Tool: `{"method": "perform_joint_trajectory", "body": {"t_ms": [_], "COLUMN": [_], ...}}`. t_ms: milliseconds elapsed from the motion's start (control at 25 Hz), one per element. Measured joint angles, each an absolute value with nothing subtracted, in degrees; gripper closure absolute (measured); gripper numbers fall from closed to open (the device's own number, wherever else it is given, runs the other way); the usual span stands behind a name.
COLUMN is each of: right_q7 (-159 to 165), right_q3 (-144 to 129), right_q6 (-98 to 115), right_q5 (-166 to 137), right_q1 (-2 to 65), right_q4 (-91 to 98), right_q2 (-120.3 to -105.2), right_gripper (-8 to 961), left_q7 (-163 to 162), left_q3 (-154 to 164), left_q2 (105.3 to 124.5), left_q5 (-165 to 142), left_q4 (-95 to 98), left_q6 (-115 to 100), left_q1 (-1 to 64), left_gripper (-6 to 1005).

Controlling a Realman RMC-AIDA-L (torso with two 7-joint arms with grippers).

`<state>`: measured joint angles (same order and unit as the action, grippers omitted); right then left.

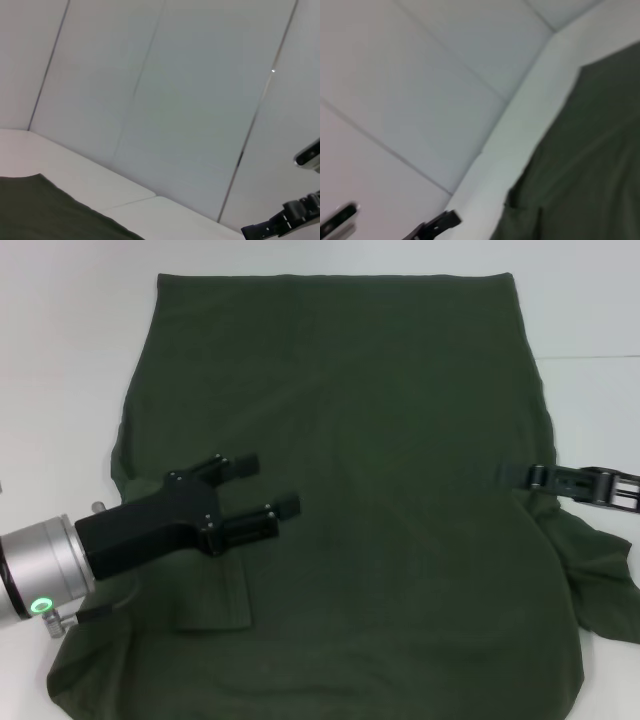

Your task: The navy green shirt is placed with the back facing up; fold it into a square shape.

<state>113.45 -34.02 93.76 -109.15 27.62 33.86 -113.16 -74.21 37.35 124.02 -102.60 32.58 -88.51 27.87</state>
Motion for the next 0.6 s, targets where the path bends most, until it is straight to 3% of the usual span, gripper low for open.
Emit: {"method": "perform_joint_trajectory", "body": {"t_ms": [120,360,600], "right_q7": [118.05,122.41,126.23], "right_q3": [-33.95,-33.68,-32.48], "right_q6": [93.03,90.78,88.72], "right_q5": [-109.16,-110.3,-114.62], "right_q1": [25.4,21.87,21.45], "right_q4": [34.0,34.02,33.99], "right_q2": [-111.69,-109.52,-109.0], "right_gripper": [69,71,72], "left_q7": [-72.95,-68.16,-65.49], "left_q3": [37.91,42.19,46.21], "left_q2": [124.01,124.01,124.01], "left_q5": [-102.87,-103.13,-103.17], "left_q4": [32.05,31.19,30.72], "left_q6": [-88.47,-87.81,-83.73], "left_q1": [28.14,28.52,28.64], "left_gripper": [120,91,91]}}
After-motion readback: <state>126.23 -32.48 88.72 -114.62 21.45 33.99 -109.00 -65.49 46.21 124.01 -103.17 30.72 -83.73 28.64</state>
